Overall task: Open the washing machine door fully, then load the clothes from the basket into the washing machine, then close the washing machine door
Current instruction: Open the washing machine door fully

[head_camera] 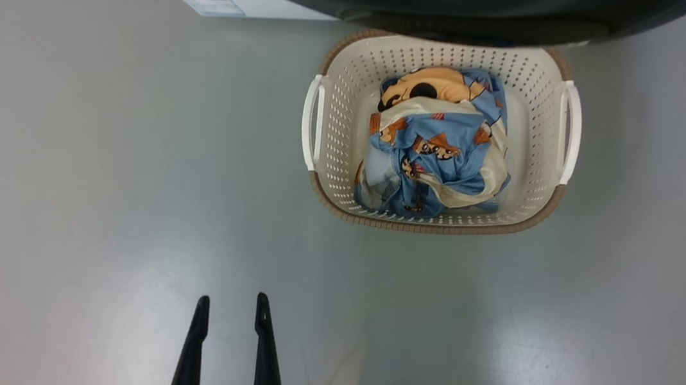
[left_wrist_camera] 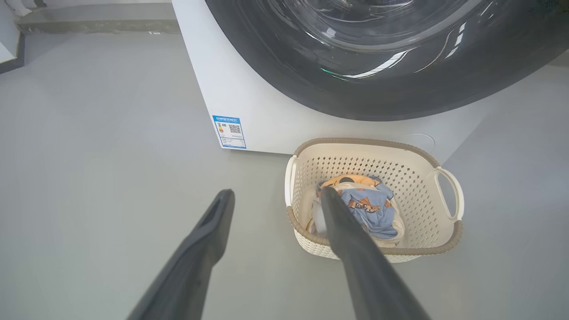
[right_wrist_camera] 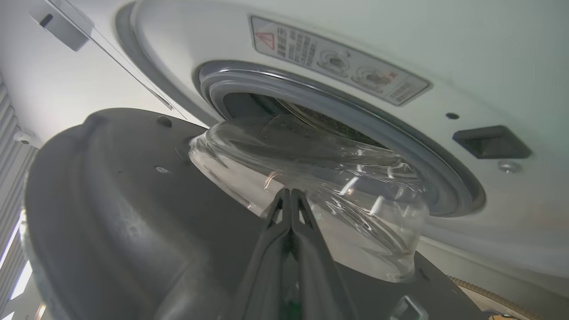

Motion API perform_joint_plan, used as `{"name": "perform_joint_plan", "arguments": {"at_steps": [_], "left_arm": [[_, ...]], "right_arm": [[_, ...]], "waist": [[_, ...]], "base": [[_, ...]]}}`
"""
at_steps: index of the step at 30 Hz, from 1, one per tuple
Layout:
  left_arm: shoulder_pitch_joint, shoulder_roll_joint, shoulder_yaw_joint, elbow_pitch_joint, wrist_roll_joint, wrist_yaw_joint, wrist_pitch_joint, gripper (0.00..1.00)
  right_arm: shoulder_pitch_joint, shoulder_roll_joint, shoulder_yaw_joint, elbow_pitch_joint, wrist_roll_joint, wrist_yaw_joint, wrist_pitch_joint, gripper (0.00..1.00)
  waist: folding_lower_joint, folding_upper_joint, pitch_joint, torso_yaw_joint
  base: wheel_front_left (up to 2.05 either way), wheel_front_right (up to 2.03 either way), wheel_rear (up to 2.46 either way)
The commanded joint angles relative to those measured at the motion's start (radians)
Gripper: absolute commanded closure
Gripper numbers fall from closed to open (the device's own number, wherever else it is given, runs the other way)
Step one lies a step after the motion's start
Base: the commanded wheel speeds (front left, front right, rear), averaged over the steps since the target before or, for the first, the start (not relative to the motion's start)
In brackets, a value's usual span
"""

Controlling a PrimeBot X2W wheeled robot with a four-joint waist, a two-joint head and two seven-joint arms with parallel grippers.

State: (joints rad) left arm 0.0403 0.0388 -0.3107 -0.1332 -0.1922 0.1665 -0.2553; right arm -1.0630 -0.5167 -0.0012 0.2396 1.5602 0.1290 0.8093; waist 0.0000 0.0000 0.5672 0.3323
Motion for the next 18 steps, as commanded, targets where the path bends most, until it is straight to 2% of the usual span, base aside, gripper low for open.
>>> {"name": "perform_joint_plan", "arguments": {"at_steps": [1,9,18], "left_arm": [[-0.003,0.011,0.035,-0.013,-0.007,-0.001,-0.006,0.0],[-0.019,0.011,0.049,-0.007,-0.023,0.002,-0.006,0.0],[-0.032,0.011,0.074,0.008,-0.03,-0.014,-0.006,0.0]], "right_arm": [[0.027,0.016,0.019,-0.036,0.0,0.002,0.012,1.0],[0.088,0.046,0.057,-0.066,0.003,0.002,0.028,1.0],[0.188,0.111,0.121,-0.114,0.009,0.002,0.034,1.0]], "waist": [[0.0,0.0,-0.021,-0.013],[0.0,0.0,-0.05,-0.037],[0.0,0.0,-0.122,-0.081]], "base": [[0.0,0.0,0.0],[0.0,0.0,0.0],[0.0,0.0,0.0]]}}
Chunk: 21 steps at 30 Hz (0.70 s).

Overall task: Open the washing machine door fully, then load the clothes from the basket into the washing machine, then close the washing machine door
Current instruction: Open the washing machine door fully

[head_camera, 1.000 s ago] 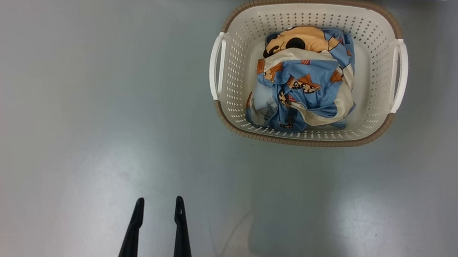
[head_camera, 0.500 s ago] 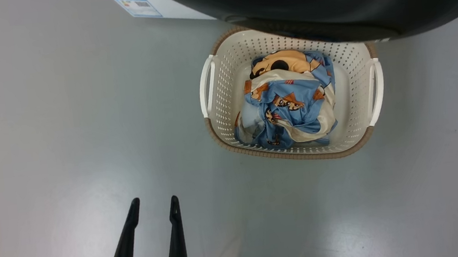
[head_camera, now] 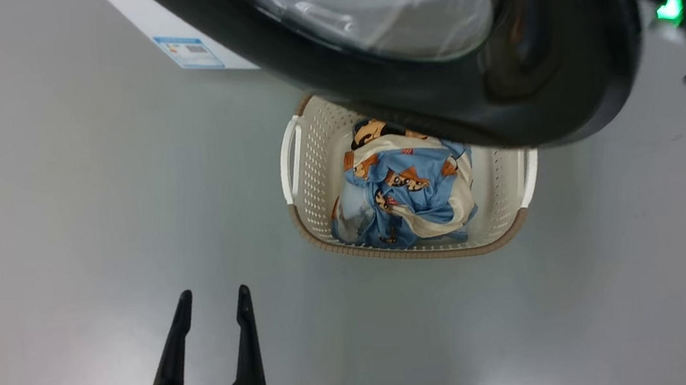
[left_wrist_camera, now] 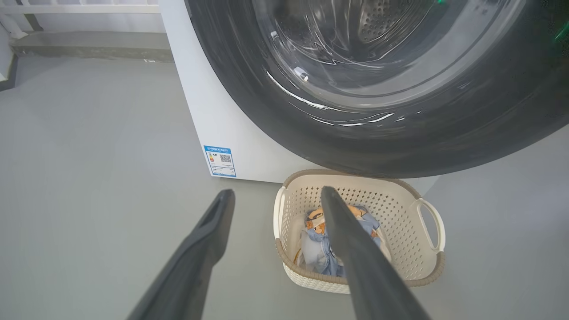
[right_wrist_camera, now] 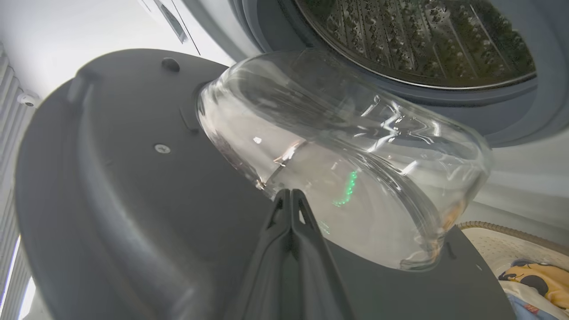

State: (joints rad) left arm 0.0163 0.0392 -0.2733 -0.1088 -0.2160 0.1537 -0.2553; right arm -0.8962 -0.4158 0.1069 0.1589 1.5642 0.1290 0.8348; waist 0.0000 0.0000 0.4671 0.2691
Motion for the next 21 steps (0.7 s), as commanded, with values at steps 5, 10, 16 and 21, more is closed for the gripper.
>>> {"name": "perform_joint_plan", "arguments": {"at_steps": [5,10,16,21], "left_arm": [[-0.002,0.011,0.061,-0.004,-0.011,-0.014,-0.006,0.0],[0.007,0.011,0.085,0.006,-0.016,-0.024,-0.006,0.0],[0.013,0.011,0.097,0.01,-0.022,-0.029,-0.006,0.0],[0.021,0.011,0.094,0.013,-0.028,-0.034,-0.006,0.0]], "right_arm": [[0.086,0.05,0.039,-0.063,0.013,0.002,0.006,1.0],[0.155,0.087,0.066,-0.097,0.012,0.002,-0.001,1.0],[0.214,0.12,0.092,-0.127,0.004,0.002,-0.015,1.0],[0.262,0.145,0.118,-0.147,-0.009,0.002,-0.038,1.0]], "waist": [[0.0,0.0,-0.062,-0.043],[0.0,0.0,-0.098,-0.065],[0.0,0.0,-0.127,-0.076],[0.0,0.0,-0.151,-0.07]], "base": [[0.0,0.0,0.0],[0.0,0.0,0.0],[0.0,0.0,0.0],[0.0,0.0,0.0]]}}
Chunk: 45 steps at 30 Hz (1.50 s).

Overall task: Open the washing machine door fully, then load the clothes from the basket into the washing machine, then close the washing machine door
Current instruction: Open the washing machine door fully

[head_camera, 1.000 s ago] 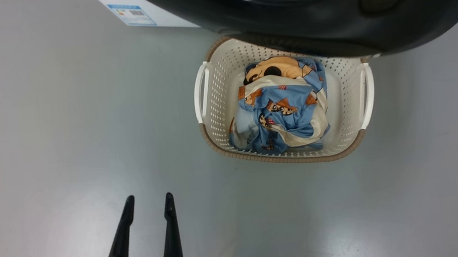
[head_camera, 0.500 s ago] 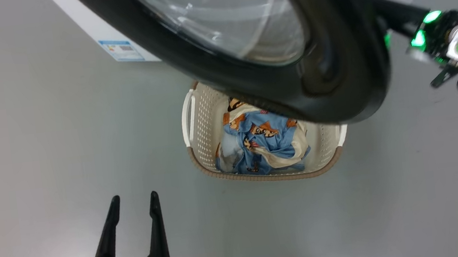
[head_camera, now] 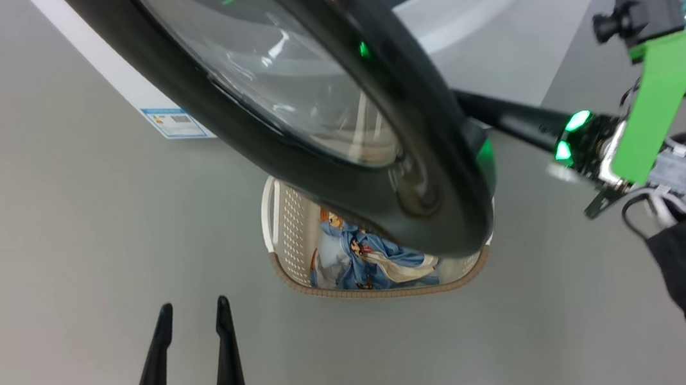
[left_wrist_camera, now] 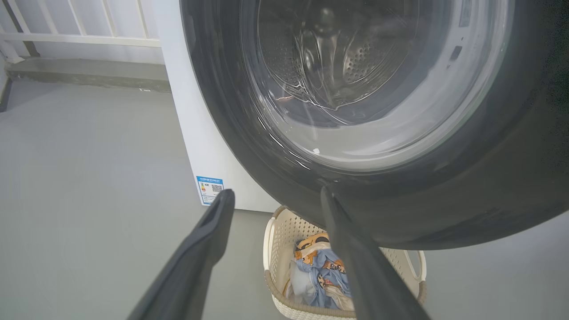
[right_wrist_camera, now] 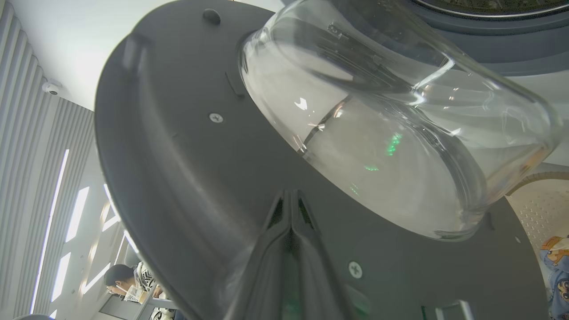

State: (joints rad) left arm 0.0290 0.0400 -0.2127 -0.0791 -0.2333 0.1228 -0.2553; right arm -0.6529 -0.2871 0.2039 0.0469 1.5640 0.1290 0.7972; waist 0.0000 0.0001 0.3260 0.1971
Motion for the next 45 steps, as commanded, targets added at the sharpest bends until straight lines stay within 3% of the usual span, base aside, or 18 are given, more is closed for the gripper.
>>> {"name": "perform_joint_plan", "arguments": {"at_steps": [1,33,45], "left_arm": [[0.011,0.01,0.035,-0.017,-0.013,-0.004,-0.006,0.0],[0.091,0.01,0.067,0.007,-0.06,-0.059,-0.006,0.0],[0.108,0.01,0.095,0.011,-0.059,-0.077,-0.006,0.0]], "right_arm": [[0.027,0.021,0.028,-0.036,-0.011,0.002,-0.005,1.0],[0.17,0.191,0.31,0.018,-0.031,0.002,-0.198,1.0],[0.175,0.221,0.381,0.044,-0.015,0.002,-0.283,1.0]], "waist": [[0.0,-0.0001,-0.015,0.004],[0.0,-0.0001,-0.217,0.121],[0.0,-0.0001,-0.257,0.139]], "base": [[0.0,0.0,0.0],[0.0,0.0,0.0],[0.0,0.0,0.0]]}}
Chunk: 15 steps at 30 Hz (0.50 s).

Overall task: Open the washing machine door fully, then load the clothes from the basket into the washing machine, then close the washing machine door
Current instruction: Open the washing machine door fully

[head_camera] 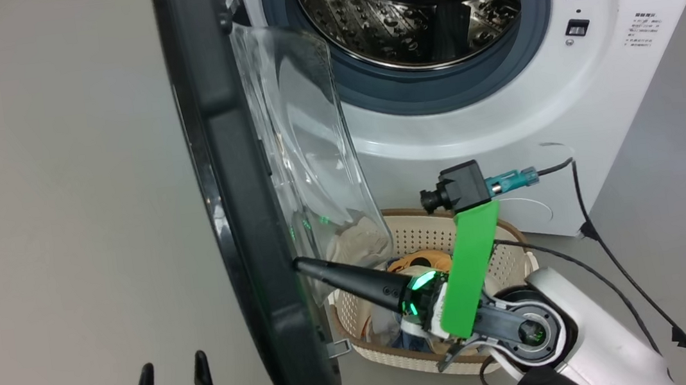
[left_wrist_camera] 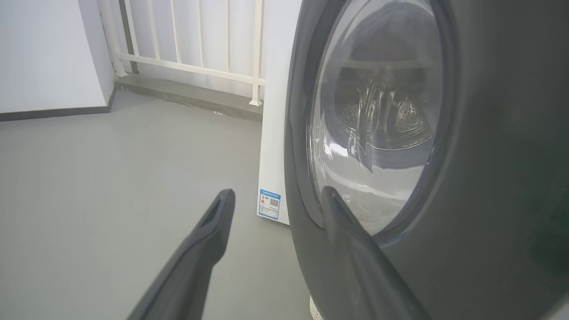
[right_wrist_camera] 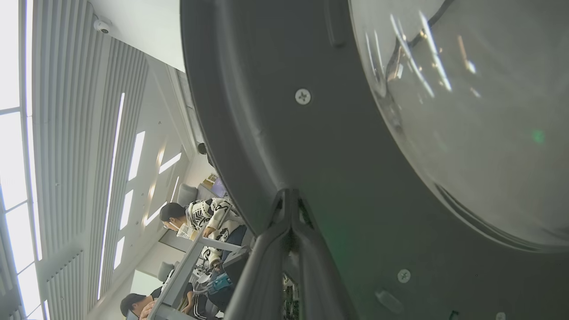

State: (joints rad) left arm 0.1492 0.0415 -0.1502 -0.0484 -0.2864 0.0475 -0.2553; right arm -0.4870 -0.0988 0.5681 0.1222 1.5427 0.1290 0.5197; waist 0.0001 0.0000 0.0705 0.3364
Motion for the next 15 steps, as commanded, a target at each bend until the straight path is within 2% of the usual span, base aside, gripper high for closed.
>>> {"name": "perform_joint_plan", "arguments": {"at_steps": [1,10,12,14,15], "left_arm": [[-0.01,0.009,0.038,-0.02,-0.005,-0.003,-0.006,0.0],[0.01,0.009,0.115,-0.013,0.006,-0.011,-0.006,0.0],[0.014,0.009,0.136,-0.01,0.008,-0.012,-0.006,0.0],[0.018,0.009,0.154,-0.008,0.011,-0.016,-0.006,0.0],[0.02,0.009,0.162,-0.007,0.013,-0.018,-0.006,0.0]], "right_arm": [[0.01,0.033,0.019,-0.036,0.009,0.002,-0.008,1.0],[0.044,-0.037,0.02,-0.129,-0.02,0.002,-0.06,1.0],[0.055,-0.064,0.021,-0.158,-0.043,0.002,-0.094,0.65],[0.063,-0.096,0.026,-0.185,-0.072,0.002,-0.137,0.44],[0.069,-0.111,0.032,-0.196,-0.085,0.002,-0.163,0.06]], "waist": [[0.0,0.0,-0.004,-0.003],[0.0,0.0,-0.03,-0.061],[0.0,0.0,-0.038,-0.077],[0.0,0.0,-0.046,-0.094],[0.0,0.0,-0.05,-0.102]], "base": [[0.0,0.0,0.0],[0.0,0.0,0.0],[0.0,0.0,0.0],[0.0,0.0,0.0],[0.0,0.0,0.0]]}}
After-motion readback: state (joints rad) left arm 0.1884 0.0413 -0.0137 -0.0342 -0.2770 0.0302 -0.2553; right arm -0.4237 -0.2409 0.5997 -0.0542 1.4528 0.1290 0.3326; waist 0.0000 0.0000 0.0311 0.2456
